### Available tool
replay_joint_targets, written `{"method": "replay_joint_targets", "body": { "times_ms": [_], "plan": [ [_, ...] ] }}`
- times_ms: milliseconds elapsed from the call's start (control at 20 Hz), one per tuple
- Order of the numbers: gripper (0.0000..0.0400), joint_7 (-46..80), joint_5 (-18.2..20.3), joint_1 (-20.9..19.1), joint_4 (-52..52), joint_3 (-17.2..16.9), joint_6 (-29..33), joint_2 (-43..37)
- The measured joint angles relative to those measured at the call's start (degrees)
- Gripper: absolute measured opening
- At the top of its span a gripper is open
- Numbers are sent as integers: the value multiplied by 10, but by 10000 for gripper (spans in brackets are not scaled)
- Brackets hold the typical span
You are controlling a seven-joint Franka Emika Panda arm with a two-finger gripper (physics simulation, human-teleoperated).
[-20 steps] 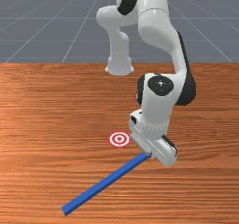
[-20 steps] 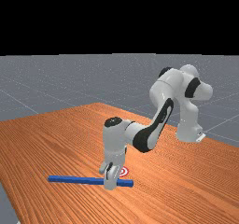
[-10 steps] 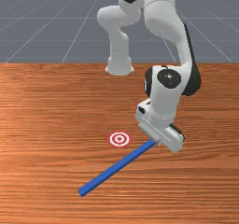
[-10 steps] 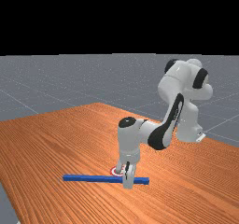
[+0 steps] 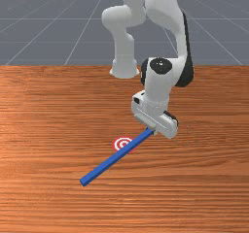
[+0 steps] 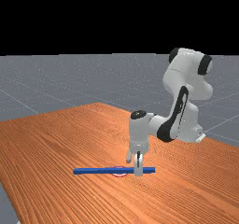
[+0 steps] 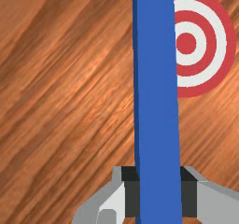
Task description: Pull the pivot to the target area
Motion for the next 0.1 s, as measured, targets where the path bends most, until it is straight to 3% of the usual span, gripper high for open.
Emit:
{"method": "replay_joint_targets", "body": {
  "times_ms": [50, 100],
  "plan": [
    [95, -10, 0, -7, -3, -1, 2, -2],
    [205, 23, -8, 3, -3, -19, 0, 2]
  ]
}}
